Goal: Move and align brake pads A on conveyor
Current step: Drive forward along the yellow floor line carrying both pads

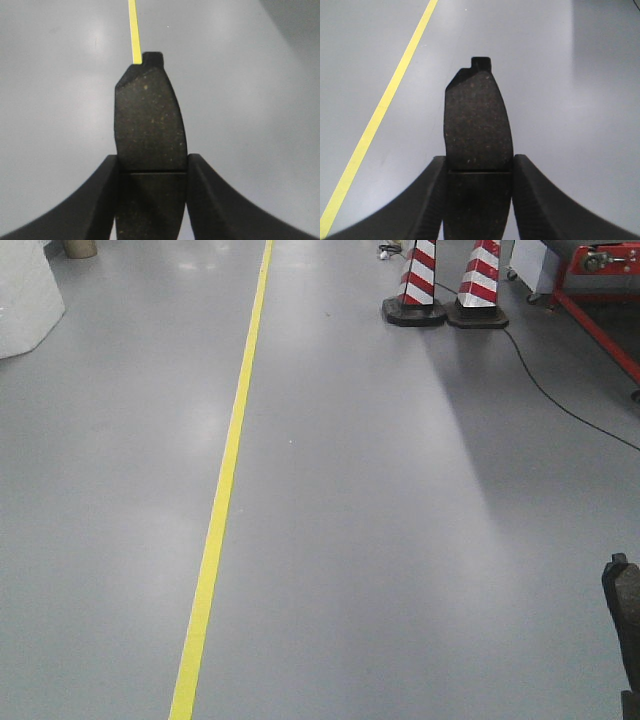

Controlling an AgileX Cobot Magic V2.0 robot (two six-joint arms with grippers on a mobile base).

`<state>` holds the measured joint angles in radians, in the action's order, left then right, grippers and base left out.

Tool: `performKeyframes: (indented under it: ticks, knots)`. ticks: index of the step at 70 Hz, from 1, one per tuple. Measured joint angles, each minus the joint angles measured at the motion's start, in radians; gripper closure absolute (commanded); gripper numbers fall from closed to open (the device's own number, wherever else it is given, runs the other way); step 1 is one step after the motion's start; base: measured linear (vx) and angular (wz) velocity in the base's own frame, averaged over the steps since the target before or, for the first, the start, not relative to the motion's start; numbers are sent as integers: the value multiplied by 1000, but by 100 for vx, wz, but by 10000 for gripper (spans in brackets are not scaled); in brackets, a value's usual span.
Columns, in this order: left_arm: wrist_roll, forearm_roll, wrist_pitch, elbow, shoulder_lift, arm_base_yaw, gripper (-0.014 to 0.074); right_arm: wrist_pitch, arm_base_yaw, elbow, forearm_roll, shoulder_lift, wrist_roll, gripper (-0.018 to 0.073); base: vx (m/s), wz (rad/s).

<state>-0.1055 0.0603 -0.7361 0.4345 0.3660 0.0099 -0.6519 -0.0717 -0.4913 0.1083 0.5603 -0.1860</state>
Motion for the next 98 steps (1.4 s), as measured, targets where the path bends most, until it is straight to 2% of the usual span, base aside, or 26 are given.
performKeyframes:
  ticks: [98]
  knots:
    - [0,0,-1,0,0,0,440,-1,0,0,0,0,0,322,53,-1]
